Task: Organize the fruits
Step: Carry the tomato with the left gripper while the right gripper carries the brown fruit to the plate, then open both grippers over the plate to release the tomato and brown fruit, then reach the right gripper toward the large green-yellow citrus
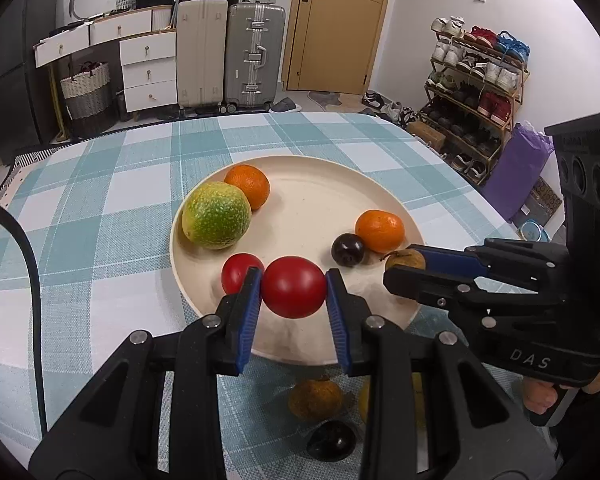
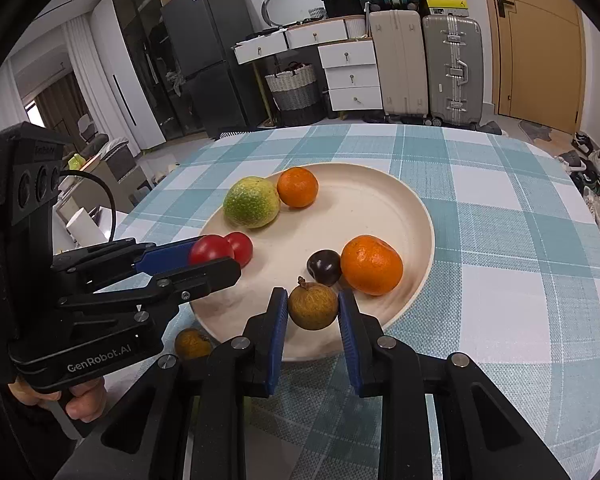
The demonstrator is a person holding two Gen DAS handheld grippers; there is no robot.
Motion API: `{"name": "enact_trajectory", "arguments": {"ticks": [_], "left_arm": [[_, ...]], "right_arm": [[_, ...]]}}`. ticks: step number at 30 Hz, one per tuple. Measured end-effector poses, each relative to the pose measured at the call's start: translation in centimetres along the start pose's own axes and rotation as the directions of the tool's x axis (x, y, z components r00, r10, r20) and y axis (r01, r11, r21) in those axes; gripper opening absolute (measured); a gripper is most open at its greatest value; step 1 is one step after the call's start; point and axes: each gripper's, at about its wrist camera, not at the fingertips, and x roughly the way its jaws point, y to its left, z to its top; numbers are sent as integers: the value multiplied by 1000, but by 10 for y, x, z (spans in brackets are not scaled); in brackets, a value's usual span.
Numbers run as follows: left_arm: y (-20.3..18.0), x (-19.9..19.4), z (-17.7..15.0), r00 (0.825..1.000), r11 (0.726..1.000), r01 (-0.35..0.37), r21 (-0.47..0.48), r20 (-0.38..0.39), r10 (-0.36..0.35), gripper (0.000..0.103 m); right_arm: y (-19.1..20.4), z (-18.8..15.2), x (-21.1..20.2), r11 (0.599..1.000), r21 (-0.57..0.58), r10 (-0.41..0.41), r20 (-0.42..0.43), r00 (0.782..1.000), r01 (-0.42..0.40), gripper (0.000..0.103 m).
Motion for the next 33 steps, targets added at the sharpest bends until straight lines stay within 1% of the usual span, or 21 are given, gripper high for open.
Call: {"name": "enact_trajectory", "arguments": {"ticks": [1,4,7,10,15,18,19,20,21,22,23,24,26,28,29,30,31,33], "left_arm": [[0,0,0,1000,1000,1,1,-1,-1,29],[-1,7,-1,1000,1000,-23,18,-5,23,29],[-2,12,-2,1000,999,-23,31,-15,23,29],[-5,16,-3,999,998,-38,47,-22,39,29],[-6,17,-4,998,998,-38,49,-37,40,29],[-4,11,-3,999,999,-30,34,-29,31,31],[-3,10,-3,999,999,-39,31,-28,39,34],[-2,7,-4,998,998,-49,29,-25,49,44],[-1,2,-5,998,998,-57,27,-17,58,54],[-1,-2,-6,998,998,-62,25,-8,62,57],[0,-7,-7,998,998,-63,23,2,63,66],[1,-12,-8,998,998,-64,21,7,64,75],[2,-23,-12,997,997,-74,13,23,74,84],[2,-33,-15,997,997,-78,15,29,78,85],[1,-38,-18,996,996,-85,19,28,85,89],[1,-42,-20,995,995,-94,21,29,93,97],[1,-47,-23,994,994,-104,20,34,103,101],[0,-58,-29,993,994,-109,14,48,108,102]], "right_arm": [[0,0,1,1000,2,-4,-2,1000,4,26],[-1,-1,5,1000,7,-9,-10,1000,10,26],[0,-2,6,1000,6,-15,-11,1000,16,26],[0,-1,7,1000,6,-22,-14,1000,22,26],[1,0,5,999,4,-40,-9,999,40,27],[-1,-2,-4,999,19,-50,11,999,50,29],[-2,-3,-7,998,23,-52,13,999,52,33],[-2,-5,-11,998,26,-56,18,998,56,34],[-2,-7,-14,998,29,-58,21,998,58,39],[-2,-9,-17,998,29,-58,20,998,58,43],[-1,-11,-20,998,28,-59,20,998,58,45],[-1,-13,-23,998,26,-59,21,998,59,51],[1,-18,-30,998,24,-62,21,998,61,60],[2,-22,-36,998,29,-63,25,998,63,83],[3,-24,-39,997,33,-64,32,997,63,87],[2,-26,-42,997,39,-65,38,997,64,92],[2,-27,-45,997,45,-70,37,997,68,96],[3,-30,-47,996,52,-72,33,997,70,102]]}}
